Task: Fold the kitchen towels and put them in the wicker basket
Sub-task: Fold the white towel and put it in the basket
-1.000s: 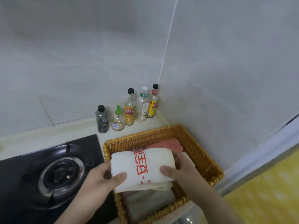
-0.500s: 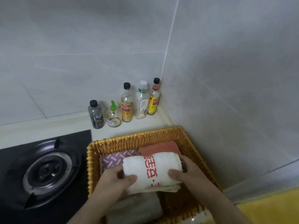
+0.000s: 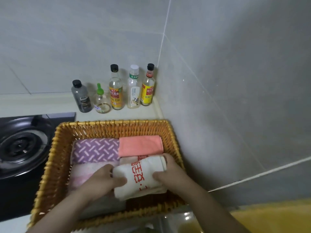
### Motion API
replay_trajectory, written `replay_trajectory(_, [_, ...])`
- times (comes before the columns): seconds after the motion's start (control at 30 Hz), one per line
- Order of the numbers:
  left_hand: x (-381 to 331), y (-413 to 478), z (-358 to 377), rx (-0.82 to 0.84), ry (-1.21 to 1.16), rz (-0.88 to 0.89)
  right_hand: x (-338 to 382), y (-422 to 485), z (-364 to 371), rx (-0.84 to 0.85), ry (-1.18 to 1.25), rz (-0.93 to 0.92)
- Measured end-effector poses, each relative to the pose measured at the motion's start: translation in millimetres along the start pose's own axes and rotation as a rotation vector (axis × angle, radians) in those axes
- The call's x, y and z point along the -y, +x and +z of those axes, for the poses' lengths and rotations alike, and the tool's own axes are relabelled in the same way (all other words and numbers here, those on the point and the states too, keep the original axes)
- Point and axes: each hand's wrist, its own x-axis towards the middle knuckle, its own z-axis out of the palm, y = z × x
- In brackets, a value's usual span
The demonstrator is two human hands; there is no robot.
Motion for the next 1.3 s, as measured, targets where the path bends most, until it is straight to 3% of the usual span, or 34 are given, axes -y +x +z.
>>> replay_trajectory(0.27, [7.2, 23.2, 16.0, 0.176, 0.278, -0.062, -28.5, 10.3, -1.4, 0.058, -0.267, 0.042])
replay_trajectory(0.6, [7.5, 30.6, 24.6, 0.133, 0.531, 0.019, -19.3, 14.5, 1.8, 0.148, -0.533, 0.164])
replay_trajectory(0.7, [6.5, 35.1, 30.1, 0.131, 0.606, 0.035, -17.6, 7.6, 7.1, 0.105, -0.706, 0.119])
replay_trajectory(0.8, [5.7, 38.5, 38.0, 0.126, 0.662, 0.05, -13.1, 0.3, 6.5, -0.01, -0.978, -0.077])
replay_trajectory(0.9, [7.0, 43.2, 42.4, 0.099, 0.683, 0.045, -4.1, 10.8, 1.3, 0.104, -1.039, -0.202])
replay_trajectory(1.07, [12.3, 45.8, 40.0, 0.126, 0.628, 0.065, 9.5, 46.6, -2.0, 0.395, -1.149, -0.065])
replay_trajectory(1.3, [17.6, 44.7, 34.9, 0.151, 0.547, 0.088, 20.8, 68.9, -4.5, 0.525, -1.188, 0.132])
